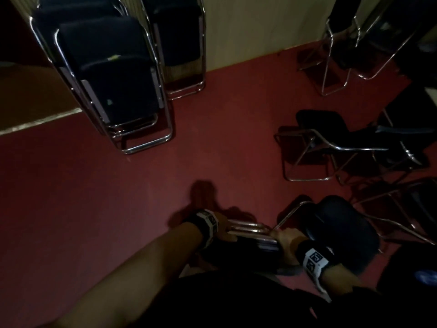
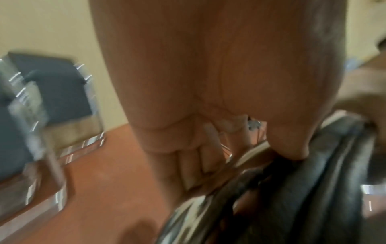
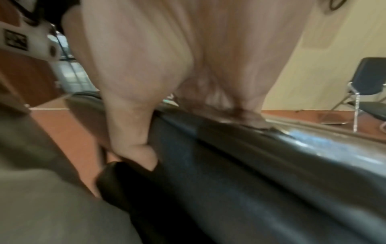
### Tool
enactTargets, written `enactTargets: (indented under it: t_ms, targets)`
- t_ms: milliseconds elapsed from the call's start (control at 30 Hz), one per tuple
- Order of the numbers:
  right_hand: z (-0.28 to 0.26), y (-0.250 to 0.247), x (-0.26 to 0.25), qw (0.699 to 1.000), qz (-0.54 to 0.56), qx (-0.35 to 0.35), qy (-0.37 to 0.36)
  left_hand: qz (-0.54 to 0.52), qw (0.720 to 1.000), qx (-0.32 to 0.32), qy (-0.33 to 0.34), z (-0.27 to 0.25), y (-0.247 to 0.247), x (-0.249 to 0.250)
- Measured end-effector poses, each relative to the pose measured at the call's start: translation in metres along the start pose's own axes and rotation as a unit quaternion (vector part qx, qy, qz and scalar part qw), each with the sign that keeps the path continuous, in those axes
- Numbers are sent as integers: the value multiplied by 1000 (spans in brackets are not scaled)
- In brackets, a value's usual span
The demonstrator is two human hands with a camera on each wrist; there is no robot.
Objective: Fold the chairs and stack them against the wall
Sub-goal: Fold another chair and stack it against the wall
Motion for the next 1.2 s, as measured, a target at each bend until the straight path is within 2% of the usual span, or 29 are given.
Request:
enactTargets:
  t_ms: [167, 300, 433, 633, 733, 833, 900, 1000, 1200]
  targets:
    - [14, -35, -24, 997, 44, 51, 25, 58, 998, 24, 9, -8, -46, -52]
    - [37, -76, -20, 994, 74, 74, 24, 66, 996, 55, 10, 4, -90, -83]
    - [66, -139, 2, 995, 69, 74, 27, 70, 994, 78, 20, 9, -153, -104]
    - [157, -257, 57, 998, 19, 54, -14, -11, 994, 109, -10, 52, -263, -160]
    - [191, -317, 91, 998, -16, 51, -40, -21, 997, 73, -32, 75, -316, -177]
    - [223, -362, 119, 997, -43, 12, -60, -22, 997, 30, -70, 100, -351, -194]
    - [241, -387, 127, 996, -59, -1, -69, -26, 996, 17, -80, 114, -361, -208]
    - [261, -434, 127, 994, -60, 16, -91, -21, 995, -21, -100, 129, -386, -247]
    - [299, -513, 116, 993, -66, 9, -96, -50, 993, 34, -98, 100, -462, -291]
Point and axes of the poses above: each hand's wrist, its own z-axis towards the middle knuckle, its own y-axis out of the palm, x = y × z, the point moved 4 cm from there along z, towards the middle knuckle, and after that the axes turned 9 degrees about -x, right-handed, at the moved point
